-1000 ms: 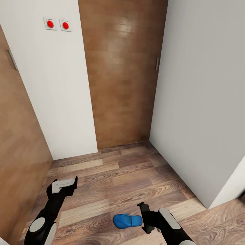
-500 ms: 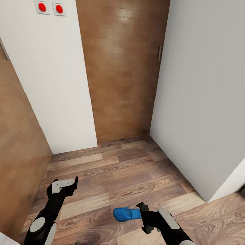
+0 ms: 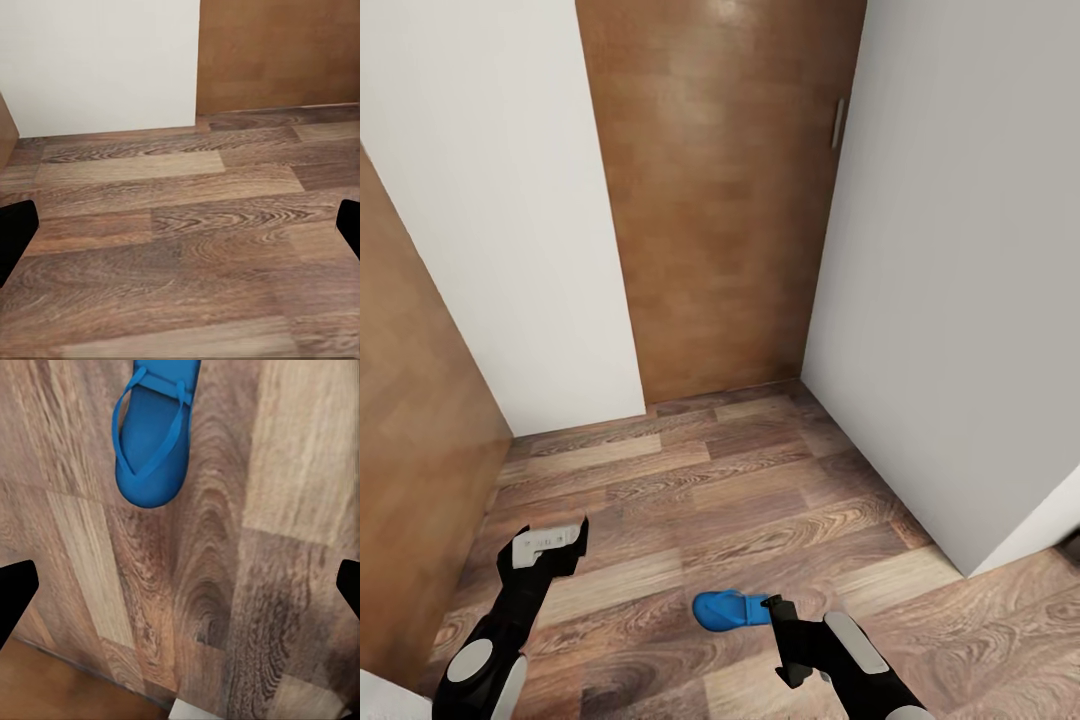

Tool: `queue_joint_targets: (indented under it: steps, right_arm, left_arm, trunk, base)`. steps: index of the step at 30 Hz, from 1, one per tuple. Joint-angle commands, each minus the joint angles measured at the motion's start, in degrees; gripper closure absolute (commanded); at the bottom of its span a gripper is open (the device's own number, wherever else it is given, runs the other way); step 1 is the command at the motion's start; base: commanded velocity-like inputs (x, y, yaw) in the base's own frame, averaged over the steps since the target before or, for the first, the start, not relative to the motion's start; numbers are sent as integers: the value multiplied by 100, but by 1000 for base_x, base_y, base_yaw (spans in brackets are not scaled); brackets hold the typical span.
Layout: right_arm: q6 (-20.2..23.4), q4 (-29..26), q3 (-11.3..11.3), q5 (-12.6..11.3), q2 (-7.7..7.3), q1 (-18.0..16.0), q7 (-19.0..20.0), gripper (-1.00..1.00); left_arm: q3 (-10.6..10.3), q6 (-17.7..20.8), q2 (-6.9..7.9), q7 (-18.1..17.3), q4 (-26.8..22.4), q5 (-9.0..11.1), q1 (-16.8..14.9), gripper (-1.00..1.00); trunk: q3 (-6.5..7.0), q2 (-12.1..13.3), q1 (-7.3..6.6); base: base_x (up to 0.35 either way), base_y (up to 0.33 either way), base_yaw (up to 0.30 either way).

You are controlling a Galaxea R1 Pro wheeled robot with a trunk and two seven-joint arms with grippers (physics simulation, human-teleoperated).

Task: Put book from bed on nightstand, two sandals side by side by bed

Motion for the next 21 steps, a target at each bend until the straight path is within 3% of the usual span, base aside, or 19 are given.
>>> queue_joint_targets:
  steps: [1,21]
  right_arm:
    - [3,-10,13,-25,-2,-1,-34,-100]
    - [3,-10,15,-25,-2,-1,-33,-100]
  left_arm:
    - [-10,30,3,25,-7,35,-2,-100]
    - [-15,29,3,25,-3,35,-2,-100]
  trunk:
    - [-28,-4,1]
    - [-471,-31,53]
  base:
    - [0,0,0]
    - [0,0,0]
